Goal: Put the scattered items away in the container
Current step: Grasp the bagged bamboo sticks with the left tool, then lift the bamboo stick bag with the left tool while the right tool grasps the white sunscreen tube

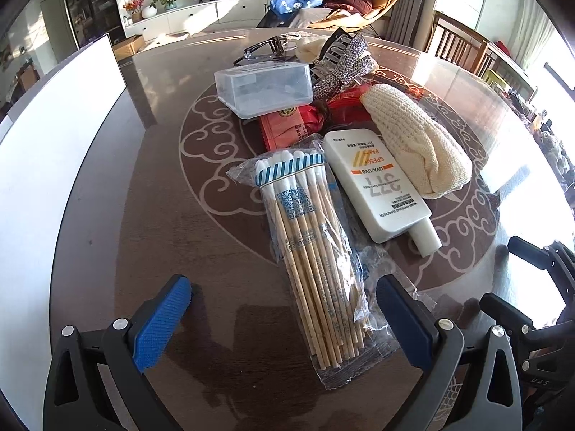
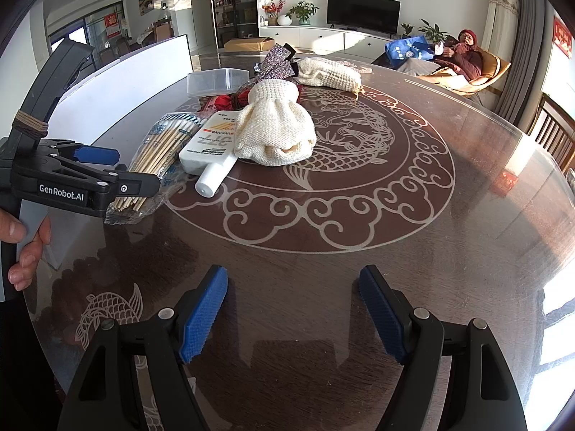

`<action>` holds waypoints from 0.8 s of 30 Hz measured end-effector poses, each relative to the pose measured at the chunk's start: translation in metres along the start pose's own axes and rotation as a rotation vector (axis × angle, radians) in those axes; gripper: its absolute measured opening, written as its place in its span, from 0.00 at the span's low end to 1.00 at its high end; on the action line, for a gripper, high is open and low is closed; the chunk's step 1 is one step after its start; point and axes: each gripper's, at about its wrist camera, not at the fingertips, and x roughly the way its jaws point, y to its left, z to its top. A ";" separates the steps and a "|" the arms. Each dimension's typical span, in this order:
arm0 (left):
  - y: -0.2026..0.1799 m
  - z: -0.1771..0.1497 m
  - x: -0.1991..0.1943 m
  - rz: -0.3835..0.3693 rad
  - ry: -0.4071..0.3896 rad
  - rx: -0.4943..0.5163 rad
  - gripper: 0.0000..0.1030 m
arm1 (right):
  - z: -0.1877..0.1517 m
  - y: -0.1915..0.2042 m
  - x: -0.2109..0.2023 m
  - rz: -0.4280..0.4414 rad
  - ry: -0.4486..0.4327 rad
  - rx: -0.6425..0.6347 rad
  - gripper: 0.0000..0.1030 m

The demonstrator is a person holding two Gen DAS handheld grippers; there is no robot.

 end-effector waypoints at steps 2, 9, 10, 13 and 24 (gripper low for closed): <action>-0.001 0.005 0.001 0.009 -0.002 0.008 1.00 | 0.000 0.000 0.000 0.000 0.000 0.000 0.75; 0.008 0.028 0.020 0.049 0.008 -0.021 1.00 | 0.000 0.000 0.000 0.000 0.000 0.000 0.75; 0.009 0.033 0.022 0.054 0.008 -0.028 1.00 | 0.000 0.000 0.000 0.000 0.000 0.000 0.75; 0.012 0.040 0.027 0.069 -0.023 -0.043 0.95 | 0.000 0.000 0.000 0.000 0.000 0.000 0.75; 0.057 -0.022 -0.027 0.069 -0.014 -0.054 0.38 | 0.000 0.000 0.001 0.000 -0.001 0.000 0.75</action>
